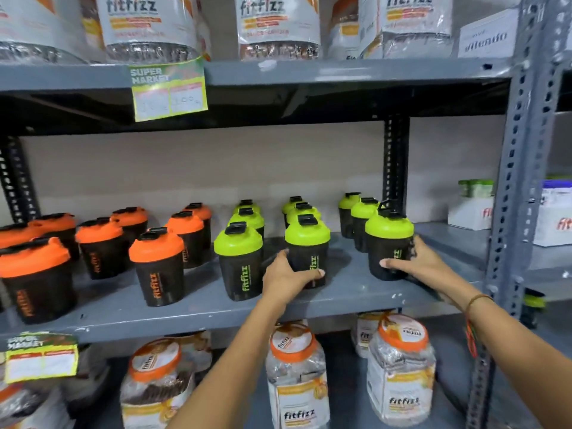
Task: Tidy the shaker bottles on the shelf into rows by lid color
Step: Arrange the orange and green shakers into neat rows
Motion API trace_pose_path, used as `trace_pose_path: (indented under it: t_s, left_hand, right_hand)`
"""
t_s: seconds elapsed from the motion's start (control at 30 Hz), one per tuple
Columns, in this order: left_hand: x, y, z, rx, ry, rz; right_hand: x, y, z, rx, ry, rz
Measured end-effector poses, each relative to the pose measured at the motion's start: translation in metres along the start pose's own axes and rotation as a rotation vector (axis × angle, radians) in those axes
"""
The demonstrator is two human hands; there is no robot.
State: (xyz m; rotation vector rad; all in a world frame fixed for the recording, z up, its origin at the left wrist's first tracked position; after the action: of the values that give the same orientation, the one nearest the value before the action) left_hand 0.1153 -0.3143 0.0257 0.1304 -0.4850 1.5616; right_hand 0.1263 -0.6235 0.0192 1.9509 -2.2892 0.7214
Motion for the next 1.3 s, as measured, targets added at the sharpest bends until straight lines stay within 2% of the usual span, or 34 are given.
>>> trace_pose_path:
  t_s: [0.23, 0.67, 1.3]
  left_hand:
    - [-0.011, 0.001, 0.004, -0.033, 0.032, -0.021]
    - [-0.007, 0.002, -0.001, -0.060, -0.003, 0.033]
    - [-0.010, 0.003, 0.001, -0.101, -0.056, 0.022]
  right_hand:
    - [-0.001, 0.003, -0.007, 0.069, -0.116, -0.114]
    - [0.002, 0.006, -0.005, 0.122, -0.193, -0.156]
    - [-0.001, 0.013, -0.012, 0.154, -0.046, -0.054]
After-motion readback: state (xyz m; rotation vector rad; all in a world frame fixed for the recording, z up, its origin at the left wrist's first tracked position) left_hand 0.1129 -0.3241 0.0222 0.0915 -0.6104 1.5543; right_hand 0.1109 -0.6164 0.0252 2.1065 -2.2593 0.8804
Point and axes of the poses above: each hand's wrist, its own y-axis away from the middle knuckle, its own x-axis out of the back of the hand, z = x × y, the point moved 5 cm from there along -y, towards the middle knuckle, and after that the axes turned 4 degrees about -z, right-handed, at the moved point
